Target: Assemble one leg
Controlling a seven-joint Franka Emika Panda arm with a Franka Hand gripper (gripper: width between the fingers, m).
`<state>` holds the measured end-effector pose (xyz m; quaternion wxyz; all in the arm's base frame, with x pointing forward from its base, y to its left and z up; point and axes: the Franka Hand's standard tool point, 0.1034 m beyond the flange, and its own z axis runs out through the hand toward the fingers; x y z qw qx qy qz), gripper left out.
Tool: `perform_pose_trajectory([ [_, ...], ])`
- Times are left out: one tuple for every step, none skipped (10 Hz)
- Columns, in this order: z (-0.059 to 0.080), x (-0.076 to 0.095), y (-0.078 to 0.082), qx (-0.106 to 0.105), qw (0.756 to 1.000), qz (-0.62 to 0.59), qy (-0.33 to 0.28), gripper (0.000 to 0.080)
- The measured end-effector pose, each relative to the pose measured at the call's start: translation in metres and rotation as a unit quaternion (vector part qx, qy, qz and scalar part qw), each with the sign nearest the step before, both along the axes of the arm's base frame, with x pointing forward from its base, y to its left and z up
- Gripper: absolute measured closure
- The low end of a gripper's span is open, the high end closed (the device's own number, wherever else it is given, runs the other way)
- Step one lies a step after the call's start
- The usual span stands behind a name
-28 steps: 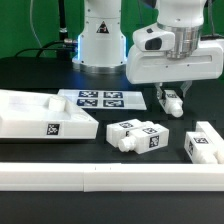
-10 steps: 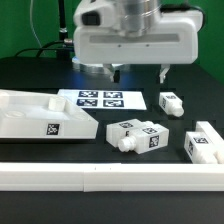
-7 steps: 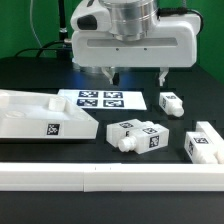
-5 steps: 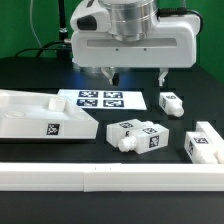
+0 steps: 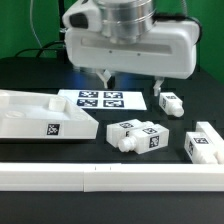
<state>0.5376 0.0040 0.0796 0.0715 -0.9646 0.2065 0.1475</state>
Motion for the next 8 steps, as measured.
perform_pose_trajectory([
  [-0.007, 0.009, -0.009, 0.007, 0.999, 0.038, -0.03, 0.0151],
  [-0.01, 0.012, -0.01, 0.012, 0.996, 0.073, -0.047, 0.0151],
  [-0.009, 0.012, -0.009, 0.011, 0.997, 0.066, -0.046, 0.0151],
  [-0.01, 0.012, -0.009, 0.011, 0.997, 0.067, -0.046, 0.0151],
  [-0.01, 0.012, -0.009, 0.011, 0.997, 0.067, -0.046, 0.0151],
  [-0.009, 0.012, -0.009, 0.011, 0.997, 0.067, -0.046, 0.0151],
  [-0.003, 0.013, -0.006, -0.008, 0.999, 0.031, -0.04, 0.0151],
  [0.003, 0.013, 0.005, -0.029, 0.999, -0.007, -0.034, 0.0151],
])
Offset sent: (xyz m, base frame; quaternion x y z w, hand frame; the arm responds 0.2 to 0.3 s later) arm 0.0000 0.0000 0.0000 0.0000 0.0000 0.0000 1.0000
